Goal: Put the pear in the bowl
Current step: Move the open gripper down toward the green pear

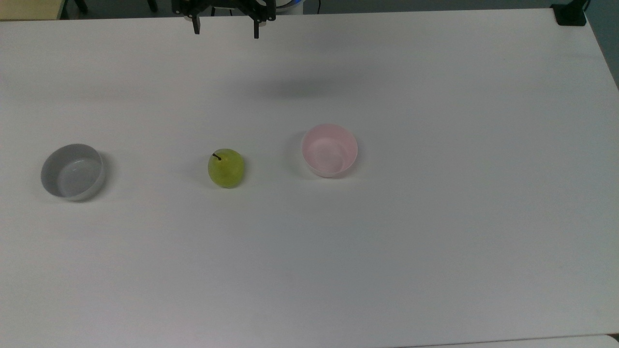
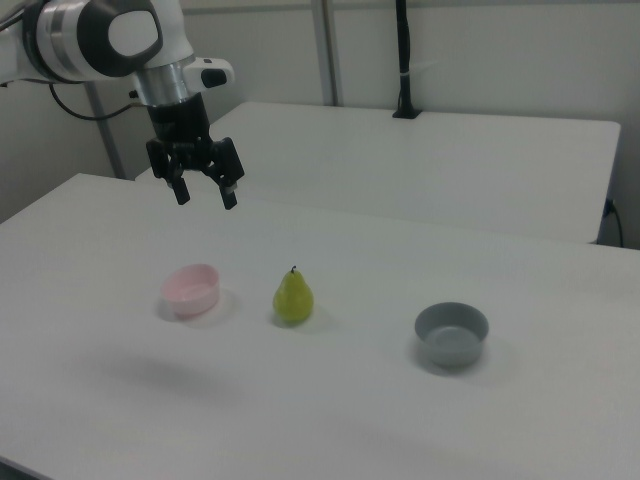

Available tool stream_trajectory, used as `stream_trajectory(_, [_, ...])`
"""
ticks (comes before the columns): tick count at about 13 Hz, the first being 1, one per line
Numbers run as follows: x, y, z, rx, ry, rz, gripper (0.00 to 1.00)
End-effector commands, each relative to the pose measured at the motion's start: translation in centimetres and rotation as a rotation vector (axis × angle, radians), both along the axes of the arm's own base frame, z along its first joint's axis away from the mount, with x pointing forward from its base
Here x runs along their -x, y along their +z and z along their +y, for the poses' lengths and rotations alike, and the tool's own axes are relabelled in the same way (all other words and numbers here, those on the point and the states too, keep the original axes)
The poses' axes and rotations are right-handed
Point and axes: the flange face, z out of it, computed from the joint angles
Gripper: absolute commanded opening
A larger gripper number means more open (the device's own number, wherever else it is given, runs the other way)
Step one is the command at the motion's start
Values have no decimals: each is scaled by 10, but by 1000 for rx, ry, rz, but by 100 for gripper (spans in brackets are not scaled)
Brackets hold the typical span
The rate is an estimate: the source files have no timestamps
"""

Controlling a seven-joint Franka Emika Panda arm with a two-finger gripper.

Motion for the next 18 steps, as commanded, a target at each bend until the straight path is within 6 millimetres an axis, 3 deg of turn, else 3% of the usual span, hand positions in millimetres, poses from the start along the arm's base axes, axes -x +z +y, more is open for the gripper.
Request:
stream_trajectory(1, [4, 0, 2, 17, -13, 13, 100])
stream_trajectory(6, [2, -2, 0, 15, -15, 10, 100])
stream_trajectory(12, [-36, -47, -6, 13, -6, -31, 100])
stream_trajectory(18, [-88, -167, -4, 28, 20, -9, 100])
